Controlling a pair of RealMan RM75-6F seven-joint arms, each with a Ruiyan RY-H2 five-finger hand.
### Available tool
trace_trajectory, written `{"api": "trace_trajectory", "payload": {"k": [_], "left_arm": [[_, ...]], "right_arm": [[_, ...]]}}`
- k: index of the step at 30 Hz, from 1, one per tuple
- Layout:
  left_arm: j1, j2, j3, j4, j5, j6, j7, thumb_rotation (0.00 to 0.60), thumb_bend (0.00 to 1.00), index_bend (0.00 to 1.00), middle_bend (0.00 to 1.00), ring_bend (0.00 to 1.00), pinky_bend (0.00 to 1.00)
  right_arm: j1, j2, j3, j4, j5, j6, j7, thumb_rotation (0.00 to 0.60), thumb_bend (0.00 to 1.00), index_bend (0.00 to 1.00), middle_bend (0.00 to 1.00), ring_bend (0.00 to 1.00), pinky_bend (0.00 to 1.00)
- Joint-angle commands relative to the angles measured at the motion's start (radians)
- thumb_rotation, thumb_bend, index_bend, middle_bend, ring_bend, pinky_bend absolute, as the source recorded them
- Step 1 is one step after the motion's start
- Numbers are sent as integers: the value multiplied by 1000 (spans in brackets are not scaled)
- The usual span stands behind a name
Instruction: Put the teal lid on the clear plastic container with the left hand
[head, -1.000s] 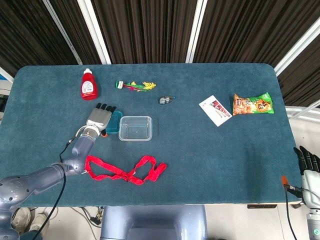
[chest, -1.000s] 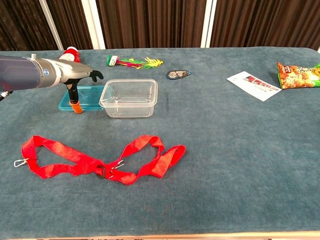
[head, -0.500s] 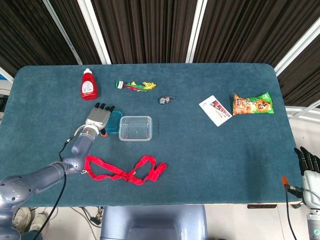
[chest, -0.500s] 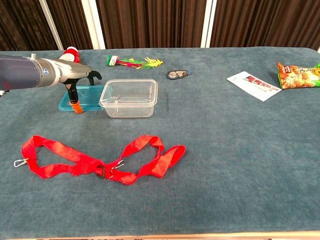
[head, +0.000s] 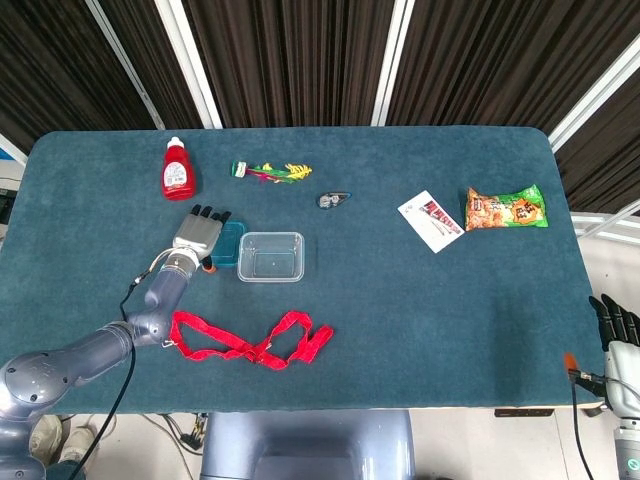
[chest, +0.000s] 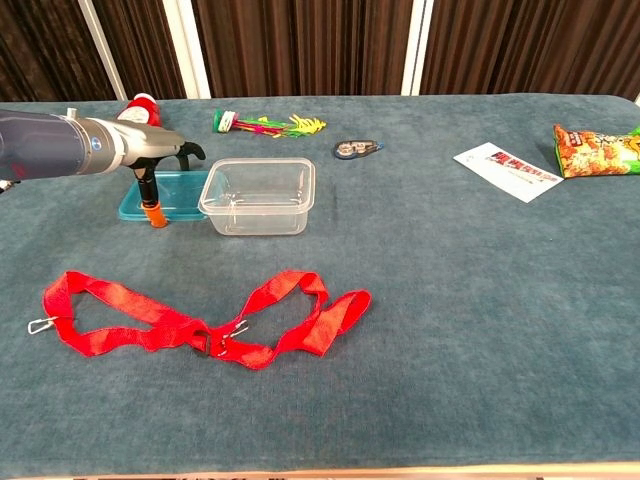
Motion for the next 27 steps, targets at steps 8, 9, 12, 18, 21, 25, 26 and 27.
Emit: {"api": "trace_trajectory", "payload": {"k": [8,9,12,18,21,25,26,27], "left_arm": [[-5,-7,7,20,-3,-30,-5,600,70,0,132,0,0],[-6,-9,9,24,-3,-36,-6,600,70,0,132,0,0],[-9,-13,11,30,-2,-45,-9,600,71,0,136,0,0],[-13,-19,21,46,-9,-51,-8,600,119,0,255,0,0],[-13,-22,21,51,-11,-48,-12,600,139,8,314,12,0],[-10,-19,14,46,-1,-33,-24,600,171,25,336,16,0],[-9,-18,11,43,1,-30,-28,600,177,26,338,17,0],[-8,-15,8,39,3,-26,-32,600,179,27,339,16,0]], "right_arm": [[0,3,-2,-4,6,-6,-5,600,393,57,39,23,0],[0,4,-2,-5,7,-7,-5,600,393,56,39,23,0],[0,5,-2,-6,8,-9,-6,600,393,56,39,23,0],[0,10,-3,-10,12,-15,-4,600,392,57,39,23,0],[0,11,-3,-12,13,-16,-4,600,393,57,39,23,0],[0,11,-3,-14,14,-17,-3,600,393,56,39,23,0],[0,11,-3,-14,14,-17,-3,600,392,56,39,23,0],[0,12,-3,-15,14,-17,-3,600,393,56,39,23,0]]}}
